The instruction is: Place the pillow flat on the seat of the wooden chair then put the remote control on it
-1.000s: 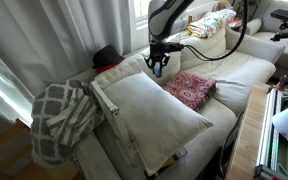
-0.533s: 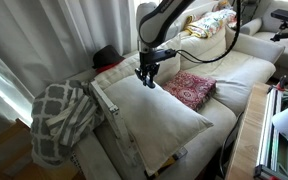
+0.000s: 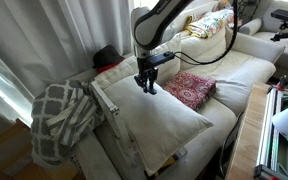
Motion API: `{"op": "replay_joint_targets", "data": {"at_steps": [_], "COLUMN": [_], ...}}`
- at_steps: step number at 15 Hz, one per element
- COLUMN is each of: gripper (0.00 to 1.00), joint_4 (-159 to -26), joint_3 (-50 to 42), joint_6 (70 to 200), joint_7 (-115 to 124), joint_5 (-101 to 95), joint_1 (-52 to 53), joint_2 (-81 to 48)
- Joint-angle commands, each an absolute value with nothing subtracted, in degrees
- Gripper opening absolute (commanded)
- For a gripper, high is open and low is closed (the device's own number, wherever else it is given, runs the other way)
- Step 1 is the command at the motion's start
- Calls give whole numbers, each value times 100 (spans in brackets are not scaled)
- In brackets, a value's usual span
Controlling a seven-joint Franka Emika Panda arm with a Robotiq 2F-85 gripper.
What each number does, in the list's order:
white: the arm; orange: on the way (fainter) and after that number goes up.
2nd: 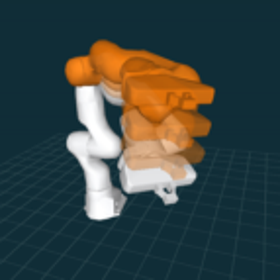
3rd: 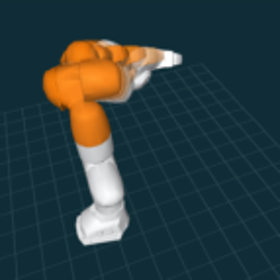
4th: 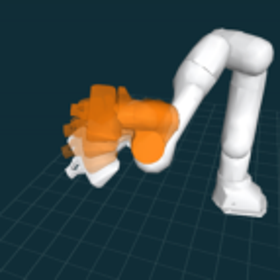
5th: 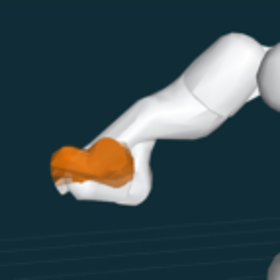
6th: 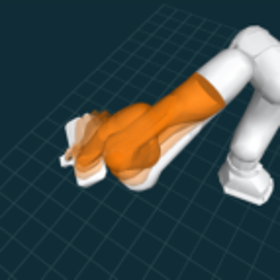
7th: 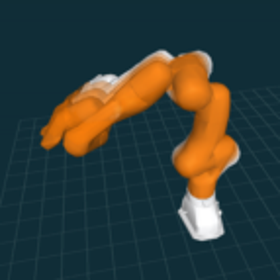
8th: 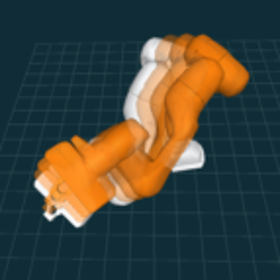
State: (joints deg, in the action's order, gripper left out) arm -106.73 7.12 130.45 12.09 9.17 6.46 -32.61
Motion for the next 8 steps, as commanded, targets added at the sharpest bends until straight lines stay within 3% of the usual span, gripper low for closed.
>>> {"op": "replay_joint_targets", "data": {"at_steps": [1, 8], "gripper": [17, 17], "joint_4": [-10439, -10352], "joint_3": [638, 625], "joint_6": [12851, 12892], "joint_7": [1493, 1494], "joint_5": [1274, 1703], "joint_1": [633, 569], "joint_2": [-3390, -3441]}}
